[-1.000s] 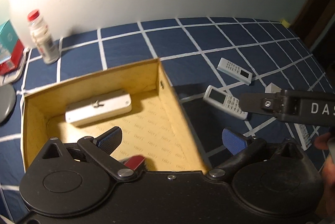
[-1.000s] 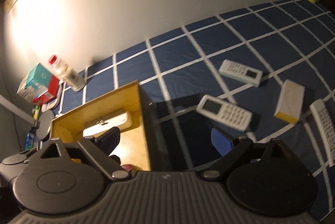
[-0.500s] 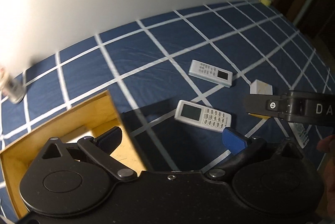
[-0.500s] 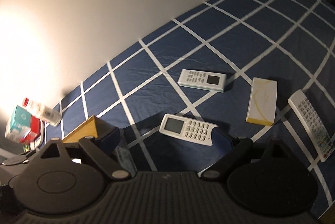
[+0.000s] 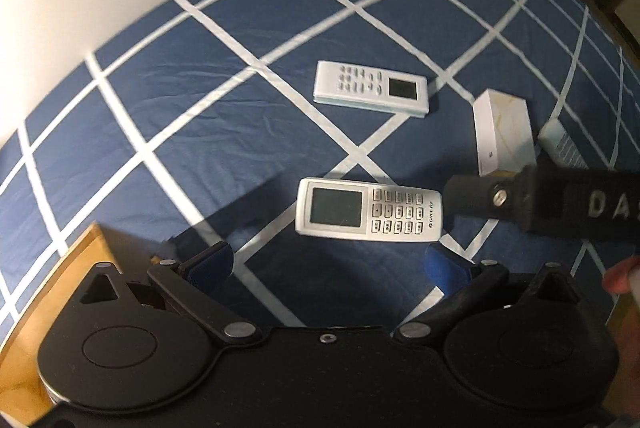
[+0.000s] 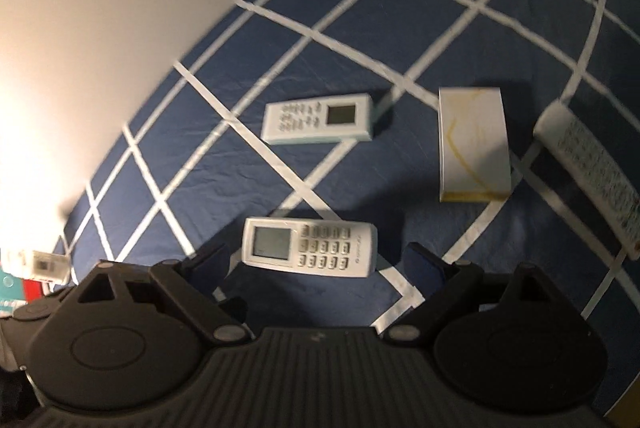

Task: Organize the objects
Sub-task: 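Close the right gripper on the white GREE air-conditioner remote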

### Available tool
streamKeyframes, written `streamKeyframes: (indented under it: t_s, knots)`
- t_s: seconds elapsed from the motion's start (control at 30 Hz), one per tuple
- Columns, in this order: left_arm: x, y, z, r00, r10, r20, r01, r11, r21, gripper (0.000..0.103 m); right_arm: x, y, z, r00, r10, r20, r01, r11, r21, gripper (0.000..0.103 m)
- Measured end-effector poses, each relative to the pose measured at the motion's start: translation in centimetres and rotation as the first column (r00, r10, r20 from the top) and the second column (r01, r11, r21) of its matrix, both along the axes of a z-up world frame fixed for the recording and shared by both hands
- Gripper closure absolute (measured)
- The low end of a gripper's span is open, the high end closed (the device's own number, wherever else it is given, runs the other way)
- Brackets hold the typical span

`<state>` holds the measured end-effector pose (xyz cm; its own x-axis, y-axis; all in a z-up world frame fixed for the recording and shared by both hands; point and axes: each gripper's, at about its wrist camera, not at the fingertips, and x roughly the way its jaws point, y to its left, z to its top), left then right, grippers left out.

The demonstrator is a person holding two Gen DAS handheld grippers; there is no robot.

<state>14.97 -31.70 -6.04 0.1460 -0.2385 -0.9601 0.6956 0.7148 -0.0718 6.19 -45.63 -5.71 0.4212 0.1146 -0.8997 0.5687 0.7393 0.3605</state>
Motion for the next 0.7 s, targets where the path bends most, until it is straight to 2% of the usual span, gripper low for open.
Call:
streamKeyframes:
  t_s: [0.23,0.33,0.7]
  knots:
    - [2.0,-1.2,-3.8,0.996,-0.062,-0.071,0.065,0.997,0.041,0.001,1.5,0.0,-3.4,0.995,-0.037,-0.096,0.038,0.999,0.006,0.01]
    - [2.7,-1.5,-5.0,0.993,-0.07,-0.097,0.073,0.997,0.036,0.001,2.1,0.0,-4.7,0.991,-0.041,-0.125,0.043,0.999,0.009,0.011]
    - [4.7,-2.0,-8.2,0.985,-0.072,-0.157,0.074,0.997,0.008,0.001,4.1,0.2,-7.6,0.985,-0.053,-0.164,0.06,0.997,0.042,0.012]
